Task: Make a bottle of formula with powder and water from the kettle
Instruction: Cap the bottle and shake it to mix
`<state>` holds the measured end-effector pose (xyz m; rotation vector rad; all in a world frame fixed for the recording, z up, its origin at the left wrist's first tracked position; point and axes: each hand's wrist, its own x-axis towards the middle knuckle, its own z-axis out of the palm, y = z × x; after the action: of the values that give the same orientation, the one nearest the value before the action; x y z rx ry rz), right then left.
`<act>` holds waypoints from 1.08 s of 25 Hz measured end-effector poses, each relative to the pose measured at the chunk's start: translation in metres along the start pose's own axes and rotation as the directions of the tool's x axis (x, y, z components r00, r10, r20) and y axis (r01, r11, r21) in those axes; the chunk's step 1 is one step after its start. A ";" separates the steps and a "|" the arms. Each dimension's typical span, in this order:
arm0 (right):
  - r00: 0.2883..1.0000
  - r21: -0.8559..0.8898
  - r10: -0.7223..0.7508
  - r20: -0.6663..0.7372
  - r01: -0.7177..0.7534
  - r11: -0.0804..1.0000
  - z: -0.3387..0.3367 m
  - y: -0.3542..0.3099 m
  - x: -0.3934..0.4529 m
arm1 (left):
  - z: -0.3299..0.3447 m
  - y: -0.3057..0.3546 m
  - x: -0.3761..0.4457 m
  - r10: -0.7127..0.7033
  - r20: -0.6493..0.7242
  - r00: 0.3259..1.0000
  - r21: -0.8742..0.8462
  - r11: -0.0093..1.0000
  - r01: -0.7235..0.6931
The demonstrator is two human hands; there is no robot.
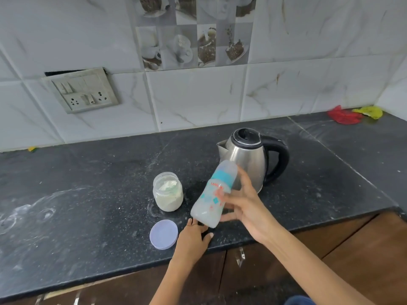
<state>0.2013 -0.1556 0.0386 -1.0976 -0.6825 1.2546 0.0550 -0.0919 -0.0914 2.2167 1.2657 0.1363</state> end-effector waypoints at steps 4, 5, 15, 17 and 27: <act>0.991 0.023 -0.020 -0.130 0.023 0.999 -0.002 -0.005 0.005 | -0.001 -0.001 0.001 -0.007 0.038 0.999 0.039 0.999 0.005; 0.993 -0.043 0.002 -0.120 -0.007 0.999 -0.001 -0.006 0.003 | -0.002 0.000 0.002 -0.003 0.034 0.999 0.044 0.999 0.002; 0.971 0.120 0.208 -0.116 -0.194 0.974 0.003 0.000 0.004 | -0.005 0.001 0.003 -0.019 0.046 0.999 0.068 0.998 0.015; 0.968 0.138 0.232 -0.091 -0.219 0.966 -0.001 0.002 0.005 | -0.004 0.003 0.003 -0.022 0.046 0.999 0.070 0.997 0.018; 0.962 0.522 0.274 -0.021 -0.223 0.823 0.000 -0.008 0.003 | -0.003 0.001 0.004 -0.019 0.044 0.999 0.070 0.997 0.016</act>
<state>0.2052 -0.1519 0.0451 -0.8001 -0.1028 1.4870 0.0565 -0.0879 -0.0888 2.2543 1.2833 0.0354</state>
